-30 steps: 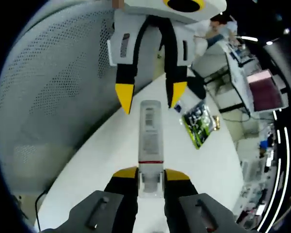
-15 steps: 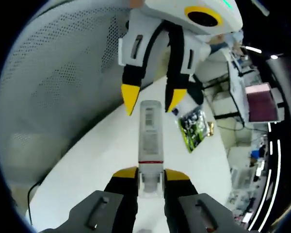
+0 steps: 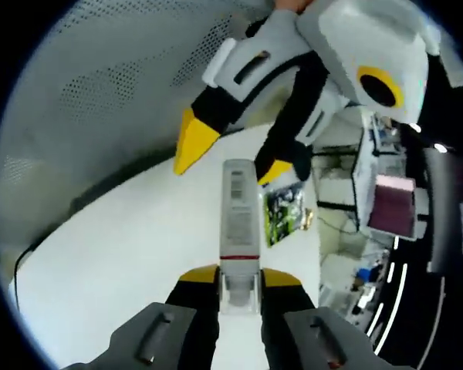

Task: Arrange the skincare products in the storage area until every visible bottle or jar stands upright without overlapping.

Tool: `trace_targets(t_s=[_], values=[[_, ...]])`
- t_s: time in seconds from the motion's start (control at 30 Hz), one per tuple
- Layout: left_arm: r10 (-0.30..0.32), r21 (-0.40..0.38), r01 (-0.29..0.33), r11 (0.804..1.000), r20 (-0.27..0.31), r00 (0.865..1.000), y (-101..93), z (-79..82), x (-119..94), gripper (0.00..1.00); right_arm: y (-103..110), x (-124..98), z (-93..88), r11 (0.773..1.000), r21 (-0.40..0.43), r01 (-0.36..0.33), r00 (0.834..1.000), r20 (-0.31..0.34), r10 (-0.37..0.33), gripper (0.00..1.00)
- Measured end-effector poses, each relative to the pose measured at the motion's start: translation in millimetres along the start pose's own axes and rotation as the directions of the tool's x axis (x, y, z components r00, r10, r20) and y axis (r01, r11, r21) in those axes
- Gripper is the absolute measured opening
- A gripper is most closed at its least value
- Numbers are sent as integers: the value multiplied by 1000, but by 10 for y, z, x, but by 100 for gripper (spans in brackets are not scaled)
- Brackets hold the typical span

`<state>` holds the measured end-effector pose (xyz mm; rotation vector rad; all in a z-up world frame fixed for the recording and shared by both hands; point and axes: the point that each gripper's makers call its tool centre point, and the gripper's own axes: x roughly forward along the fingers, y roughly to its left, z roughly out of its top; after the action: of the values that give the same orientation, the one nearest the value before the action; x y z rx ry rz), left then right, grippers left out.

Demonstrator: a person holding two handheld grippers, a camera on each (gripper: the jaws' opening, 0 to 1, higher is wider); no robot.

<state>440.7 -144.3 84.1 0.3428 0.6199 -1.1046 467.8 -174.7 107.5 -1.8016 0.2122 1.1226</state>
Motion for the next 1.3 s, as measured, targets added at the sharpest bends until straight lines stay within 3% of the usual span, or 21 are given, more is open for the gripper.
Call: trace_targets(t_s=[0.13,0.23,0.3,0.5,0.63,0.7,0.87,1.0,1.1,1.3], values=[[-25,-27,25,999,3,1000,-34,7,5,44,67,-30,193,998,-70,-2,999,41,4,14],[-75,-58,73,996,-32,997,-119,-62,26,46,77,-80,359,987,-160,28,996,88,-14,14],[-86,-29,84,996,-43,995,-163,-92,30,46,115,-109,417,979,-202,34,995,103,-13,14],[-175,-75,169,983,-70,982,-310,-126,-7,38,26,-244,460,970,-223,96,991,114,-72,14],[-216,-78,209,975,-83,973,-385,-134,-40,23,-64,-325,515,960,-243,141,986,123,-114,14],[-221,-97,212,972,-96,971,-404,-152,-68,22,-68,-332,544,957,-250,147,984,132,-117,14],[-200,-107,189,976,-100,975,-359,-139,-103,21,-92,-288,527,967,-193,165,982,118,-144,15],[-174,-90,165,982,-103,979,-328,-151,-91,21,-84,-261,508,982,-129,140,986,106,-127,15],[-161,-80,154,985,-89,983,-319,-127,-96,21,-84,-271,503,988,-43,148,983,113,-143,17],[-126,-79,120,990,-72,989,-251,-96,-98,20,-79,-241,488,985,99,143,984,97,-153,31]])
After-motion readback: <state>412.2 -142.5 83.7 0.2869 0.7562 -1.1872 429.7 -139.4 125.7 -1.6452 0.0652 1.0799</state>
